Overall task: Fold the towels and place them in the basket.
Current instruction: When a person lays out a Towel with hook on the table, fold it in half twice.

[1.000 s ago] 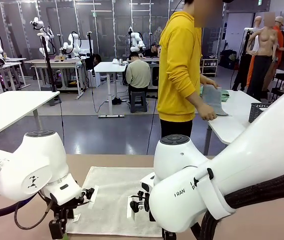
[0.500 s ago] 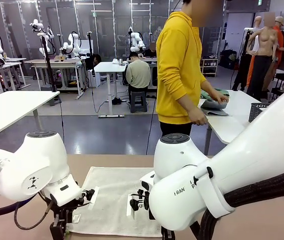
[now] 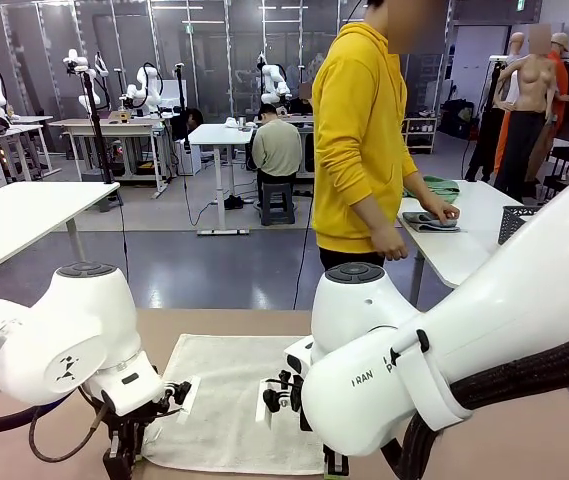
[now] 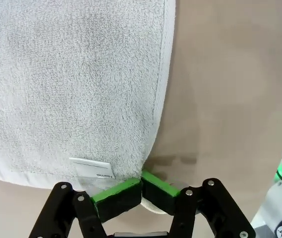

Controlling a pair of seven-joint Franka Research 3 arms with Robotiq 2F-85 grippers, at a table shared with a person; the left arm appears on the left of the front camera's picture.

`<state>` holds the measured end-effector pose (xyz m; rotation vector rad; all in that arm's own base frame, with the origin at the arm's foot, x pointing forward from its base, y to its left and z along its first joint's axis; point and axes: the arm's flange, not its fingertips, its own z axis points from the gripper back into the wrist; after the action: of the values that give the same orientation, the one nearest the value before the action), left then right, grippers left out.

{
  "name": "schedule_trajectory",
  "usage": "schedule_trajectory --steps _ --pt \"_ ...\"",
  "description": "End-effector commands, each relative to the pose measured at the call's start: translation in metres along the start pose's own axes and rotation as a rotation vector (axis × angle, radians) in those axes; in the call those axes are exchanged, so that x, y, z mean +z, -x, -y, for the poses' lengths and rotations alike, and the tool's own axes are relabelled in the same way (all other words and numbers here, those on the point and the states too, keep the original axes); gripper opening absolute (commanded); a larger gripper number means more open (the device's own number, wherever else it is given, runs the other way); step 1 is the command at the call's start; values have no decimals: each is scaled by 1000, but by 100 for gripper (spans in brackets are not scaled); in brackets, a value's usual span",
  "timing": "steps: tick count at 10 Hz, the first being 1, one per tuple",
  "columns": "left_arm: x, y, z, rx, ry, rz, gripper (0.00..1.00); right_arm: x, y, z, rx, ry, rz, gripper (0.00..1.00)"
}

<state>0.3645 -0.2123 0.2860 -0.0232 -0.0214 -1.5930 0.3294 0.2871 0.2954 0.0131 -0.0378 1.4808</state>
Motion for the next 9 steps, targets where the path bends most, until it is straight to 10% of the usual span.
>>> schedule_trajectory --steps 1,9 --pt "-19 35 63 -19 -13 -11 0 -12 6 -1 -38 4 -11 0" --pt "49 34 65 45 38 153 0 58 17 -5 0 106 25 0"
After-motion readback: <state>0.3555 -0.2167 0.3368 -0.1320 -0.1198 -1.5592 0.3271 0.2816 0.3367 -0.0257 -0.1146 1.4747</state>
